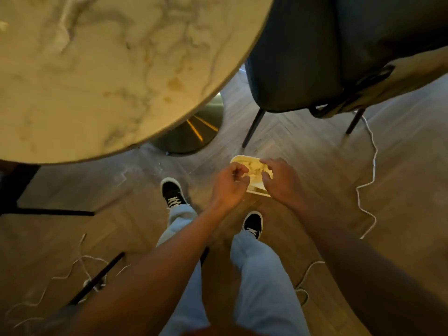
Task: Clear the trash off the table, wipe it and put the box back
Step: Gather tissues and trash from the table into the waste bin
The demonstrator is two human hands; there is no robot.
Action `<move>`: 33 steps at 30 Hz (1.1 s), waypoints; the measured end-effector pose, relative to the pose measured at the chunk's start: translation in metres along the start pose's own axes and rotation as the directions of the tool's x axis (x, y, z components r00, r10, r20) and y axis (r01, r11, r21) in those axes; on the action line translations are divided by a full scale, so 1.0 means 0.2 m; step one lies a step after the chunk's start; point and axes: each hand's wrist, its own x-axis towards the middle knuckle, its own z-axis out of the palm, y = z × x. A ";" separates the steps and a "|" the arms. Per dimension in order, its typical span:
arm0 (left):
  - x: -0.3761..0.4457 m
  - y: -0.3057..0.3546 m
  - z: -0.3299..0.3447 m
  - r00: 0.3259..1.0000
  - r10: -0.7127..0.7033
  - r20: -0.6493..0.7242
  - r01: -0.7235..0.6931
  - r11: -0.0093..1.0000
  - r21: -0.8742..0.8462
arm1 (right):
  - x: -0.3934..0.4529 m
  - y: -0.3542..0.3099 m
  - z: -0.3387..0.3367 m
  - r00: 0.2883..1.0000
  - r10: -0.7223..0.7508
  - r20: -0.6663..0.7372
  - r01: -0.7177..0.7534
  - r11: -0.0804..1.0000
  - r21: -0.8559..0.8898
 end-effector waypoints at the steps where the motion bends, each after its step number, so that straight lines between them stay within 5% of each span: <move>1: -0.04 0.03 -0.04 1.000 0.006 -0.012 -0.006 1.000 -0.004 | -0.02 -0.06 -0.06 1.000 -0.008 -0.015 0.008 1.000 0.011; 16: -0.51 0.34 -0.95 0.941 0.085 -0.327 -0.146 0.975 -0.168 | -0.12 -1.14 -0.57 0.962 -0.253 -0.099 0.269 0.938 0.217; 27: -0.27 0.29 -1.66 0.874 0.040 -0.485 -0.159 0.966 -0.206 | 0.35 -1.86 -0.41 0.927 -0.374 -0.014 0.375 0.926 0.037; 33: -0.02 0.23 -2.13 0.794 0.085 -0.602 -0.131 0.991 -0.032 | 0.57 -2.24 -0.23 0.929 -0.370 0.030 0.368 0.928 0.054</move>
